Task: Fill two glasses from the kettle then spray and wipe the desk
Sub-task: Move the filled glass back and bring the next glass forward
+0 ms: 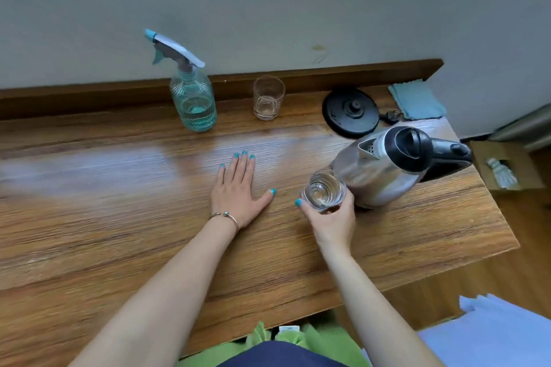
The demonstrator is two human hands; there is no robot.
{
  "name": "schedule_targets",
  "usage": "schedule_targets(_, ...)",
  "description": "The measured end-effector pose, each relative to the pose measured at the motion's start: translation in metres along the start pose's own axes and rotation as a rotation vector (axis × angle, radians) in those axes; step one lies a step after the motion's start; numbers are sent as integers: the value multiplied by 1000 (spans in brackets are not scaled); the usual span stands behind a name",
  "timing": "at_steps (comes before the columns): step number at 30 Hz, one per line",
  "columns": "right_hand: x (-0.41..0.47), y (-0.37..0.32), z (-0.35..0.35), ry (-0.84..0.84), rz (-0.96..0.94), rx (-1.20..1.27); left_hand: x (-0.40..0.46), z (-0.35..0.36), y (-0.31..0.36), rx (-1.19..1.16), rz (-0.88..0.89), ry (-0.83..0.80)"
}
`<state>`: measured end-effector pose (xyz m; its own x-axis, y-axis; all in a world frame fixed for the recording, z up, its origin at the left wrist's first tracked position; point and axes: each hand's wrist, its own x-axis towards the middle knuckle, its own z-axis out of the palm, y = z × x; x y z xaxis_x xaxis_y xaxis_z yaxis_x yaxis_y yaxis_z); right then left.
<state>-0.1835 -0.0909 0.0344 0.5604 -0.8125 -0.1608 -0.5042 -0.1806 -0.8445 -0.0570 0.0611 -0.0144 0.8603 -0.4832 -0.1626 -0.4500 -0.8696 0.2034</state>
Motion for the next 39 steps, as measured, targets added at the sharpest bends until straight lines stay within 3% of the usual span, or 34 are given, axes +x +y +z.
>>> schedule_targets(14, 3, -7, 7, 142, 78, -90, 28, 13, -4, 10, 8, 9)
schedule_targets(39, 66, -57, 56, 94, 7, -115, 25, 12, -1, 33, -6, 60)
